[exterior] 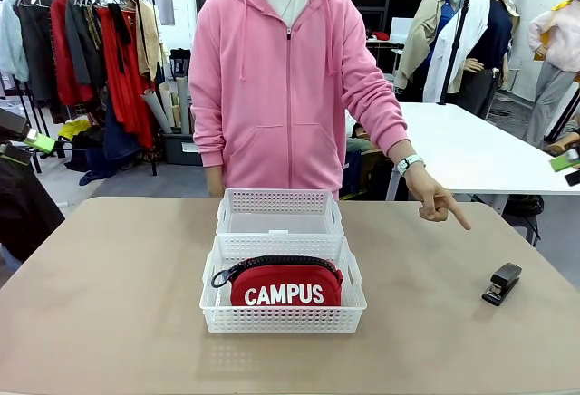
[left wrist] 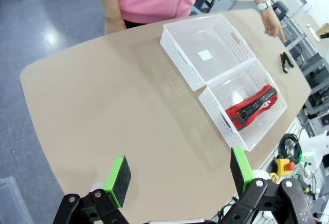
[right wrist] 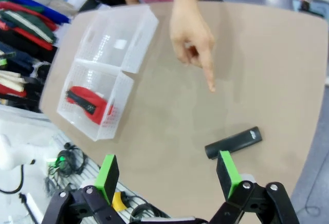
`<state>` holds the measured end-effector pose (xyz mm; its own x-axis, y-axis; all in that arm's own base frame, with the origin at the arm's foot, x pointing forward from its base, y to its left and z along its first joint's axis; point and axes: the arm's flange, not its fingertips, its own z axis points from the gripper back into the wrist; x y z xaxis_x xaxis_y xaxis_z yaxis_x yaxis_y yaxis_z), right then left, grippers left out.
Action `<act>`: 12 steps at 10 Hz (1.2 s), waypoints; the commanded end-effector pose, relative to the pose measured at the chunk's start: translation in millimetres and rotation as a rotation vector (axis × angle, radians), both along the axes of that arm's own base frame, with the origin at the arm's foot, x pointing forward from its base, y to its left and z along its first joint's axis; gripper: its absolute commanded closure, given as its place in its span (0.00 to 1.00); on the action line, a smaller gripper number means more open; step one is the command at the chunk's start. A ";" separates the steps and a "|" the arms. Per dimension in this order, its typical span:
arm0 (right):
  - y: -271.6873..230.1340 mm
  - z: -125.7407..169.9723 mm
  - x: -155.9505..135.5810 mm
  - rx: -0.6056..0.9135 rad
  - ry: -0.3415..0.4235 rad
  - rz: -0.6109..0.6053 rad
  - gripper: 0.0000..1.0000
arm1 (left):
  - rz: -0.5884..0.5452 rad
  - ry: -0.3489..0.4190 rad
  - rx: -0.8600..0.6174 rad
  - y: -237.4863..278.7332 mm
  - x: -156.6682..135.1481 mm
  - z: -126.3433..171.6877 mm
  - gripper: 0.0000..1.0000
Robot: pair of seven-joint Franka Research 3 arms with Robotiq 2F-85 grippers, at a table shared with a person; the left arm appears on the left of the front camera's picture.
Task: Distribute items into two baskets.
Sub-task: Pick up the Stapler that the person points to.
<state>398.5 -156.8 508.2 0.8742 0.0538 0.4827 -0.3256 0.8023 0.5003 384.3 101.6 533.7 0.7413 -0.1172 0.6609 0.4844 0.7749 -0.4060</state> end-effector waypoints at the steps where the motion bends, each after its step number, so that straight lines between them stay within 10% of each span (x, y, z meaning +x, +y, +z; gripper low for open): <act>1: 18.7 -2.7 28.6 -0.102 0.163 -0.077 0.00 | 0.005 0.007 -0.009 -0.5 -1.3 0.2 0.00; 6: 62.4 -40.5 56.0 -0.395 0.509 -0.462 0.00 | 0.005 0.007 -0.009 -0.5 -1.3 0.2 0.00; 12: 66.0 -80.7 54.2 -0.291 0.620 -0.807 0.00 | 0.005 0.007 -0.009 -0.5 -1.3 0.2 0.00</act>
<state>453.1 -95.6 437.0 0.8387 -0.5446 -0.0052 0.5406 0.8312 0.1302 384.2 101.5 533.5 0.7418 -0.1174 0.6603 0.4843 0.7748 -0.4063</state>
